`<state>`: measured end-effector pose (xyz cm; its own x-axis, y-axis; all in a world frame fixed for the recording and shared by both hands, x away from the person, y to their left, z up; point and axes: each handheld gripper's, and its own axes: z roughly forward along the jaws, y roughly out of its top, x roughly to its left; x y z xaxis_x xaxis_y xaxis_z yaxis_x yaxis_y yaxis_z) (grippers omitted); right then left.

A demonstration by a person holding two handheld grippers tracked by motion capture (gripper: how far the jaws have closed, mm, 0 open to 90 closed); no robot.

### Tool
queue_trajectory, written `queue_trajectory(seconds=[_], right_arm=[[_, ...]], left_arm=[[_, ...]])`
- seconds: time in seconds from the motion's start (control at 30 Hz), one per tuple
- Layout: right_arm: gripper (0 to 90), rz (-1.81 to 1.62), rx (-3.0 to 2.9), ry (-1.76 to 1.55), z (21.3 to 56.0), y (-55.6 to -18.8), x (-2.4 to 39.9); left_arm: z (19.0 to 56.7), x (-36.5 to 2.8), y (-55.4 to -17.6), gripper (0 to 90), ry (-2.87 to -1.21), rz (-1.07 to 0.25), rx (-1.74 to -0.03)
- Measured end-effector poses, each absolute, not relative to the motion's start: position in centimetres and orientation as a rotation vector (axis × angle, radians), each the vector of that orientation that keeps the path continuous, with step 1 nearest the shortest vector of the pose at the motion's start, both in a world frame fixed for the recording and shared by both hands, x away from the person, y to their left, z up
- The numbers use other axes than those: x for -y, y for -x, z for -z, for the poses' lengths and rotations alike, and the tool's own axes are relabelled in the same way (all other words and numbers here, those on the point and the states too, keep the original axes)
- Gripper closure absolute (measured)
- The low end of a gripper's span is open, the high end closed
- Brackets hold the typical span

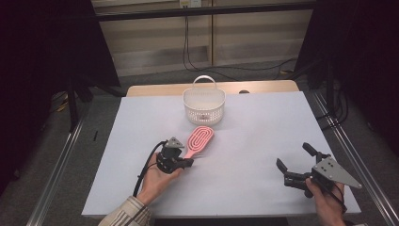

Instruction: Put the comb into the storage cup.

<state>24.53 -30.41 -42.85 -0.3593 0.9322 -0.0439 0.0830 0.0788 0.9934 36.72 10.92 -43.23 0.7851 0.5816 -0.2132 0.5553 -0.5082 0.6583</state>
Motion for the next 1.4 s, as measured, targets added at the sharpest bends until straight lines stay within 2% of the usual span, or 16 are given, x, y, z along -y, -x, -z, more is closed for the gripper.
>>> queue_trajectory(seconds=[0.47, 0.53, 0.6, 0.83, 1.13, 1.37, 1.4], right_arm=[[0.0, -1.383, -1.576, -1.029, 42.8, -24.5, 30.4], [0.0, -1.381, -1.575, -1.03, 42.8, -24.5, 30.4], [0.0, -1.384, -1.578, -1.029, 42.8, -24.5, 30.4], [0.0, -1.384, -1.577, -1.029, 42.8, -24.5, 30.4], [0.0, -1.382, -1.577, -1.032, 42.8, -24.5, 30.4], [0.0, -1.386, -1.578, -1.026, 42.8, -24.5, 30.4], [0.0, -1.382, -1.578, -1.027, 42.8, -24.6, 30.4]], left_arm=[[42.3, -11.8, -36.8, 84.3, -2.118, -0.098, -0.802], [42.2, -12.0, -36.9, 77.1, -2.067, -0.097, -0.799], [41.7, -12.2, -36.8, 75.4, -2.031, -0.106, -0.76], [41.3, -12.4, -36.6, 59.5, -1.995, -0.136, -0.745], [40.7, -12.7, -36.5, 24.0, -1.963, -0.177, -0.777], [40.4, -12.8, -36.8, 3.7, -2.004, -0.296, -0.782], [40.3, -12.7, -36.8, 3.9, -2.005, -0.279, -0.79]])
